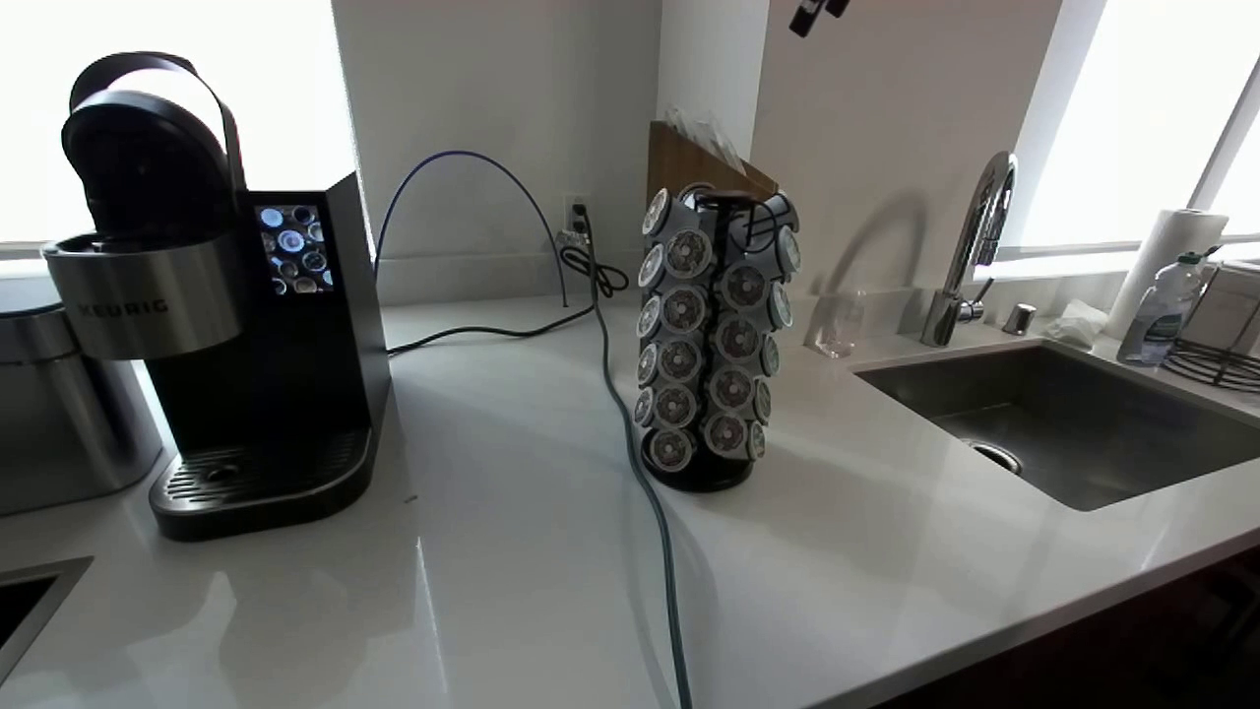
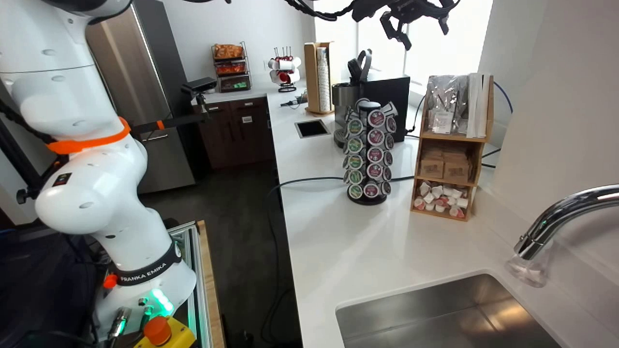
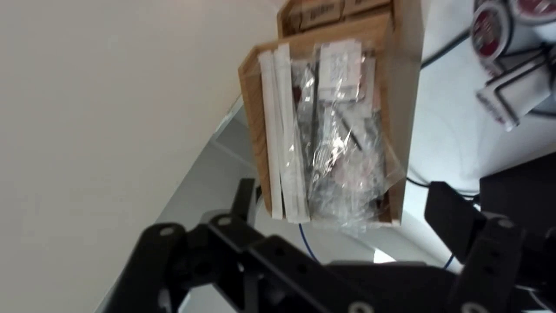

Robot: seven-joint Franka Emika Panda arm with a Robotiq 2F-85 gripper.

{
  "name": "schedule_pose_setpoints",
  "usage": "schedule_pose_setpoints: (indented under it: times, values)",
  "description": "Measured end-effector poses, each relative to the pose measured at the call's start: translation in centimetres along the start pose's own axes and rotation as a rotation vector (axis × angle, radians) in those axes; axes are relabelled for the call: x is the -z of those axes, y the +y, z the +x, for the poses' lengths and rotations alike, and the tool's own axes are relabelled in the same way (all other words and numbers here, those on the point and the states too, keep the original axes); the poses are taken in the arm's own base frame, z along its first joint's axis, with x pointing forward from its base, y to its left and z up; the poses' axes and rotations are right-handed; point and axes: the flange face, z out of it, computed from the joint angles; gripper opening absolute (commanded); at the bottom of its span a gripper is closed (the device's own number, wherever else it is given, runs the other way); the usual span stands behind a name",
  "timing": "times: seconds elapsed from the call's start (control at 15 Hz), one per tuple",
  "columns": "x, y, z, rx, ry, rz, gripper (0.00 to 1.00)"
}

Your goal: Put the pack on the stand

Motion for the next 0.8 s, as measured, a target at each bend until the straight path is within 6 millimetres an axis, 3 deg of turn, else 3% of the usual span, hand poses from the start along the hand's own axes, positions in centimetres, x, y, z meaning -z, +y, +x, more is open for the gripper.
schedule_pose_setpoints:
  times: [0.2,0.33,0.47,0.6,0.8]
  values:
    - [2.3,-0.6,-4.8,-0.043,-0.173,0.046,1.00]
    - [2.7,-1.3,-8.5,-0.079,-0.277,0.097,1.00]
    - [1.7,-2.3,-12.6,-0.131,-0.348,0.182,1.00]
    - [-0.6,-3.4,-16.3,-0.179,-0.401,0.259,1.00]
    - [-1.7,-4.1,-17.8,-0.190,-0.429,0.287,1.00]
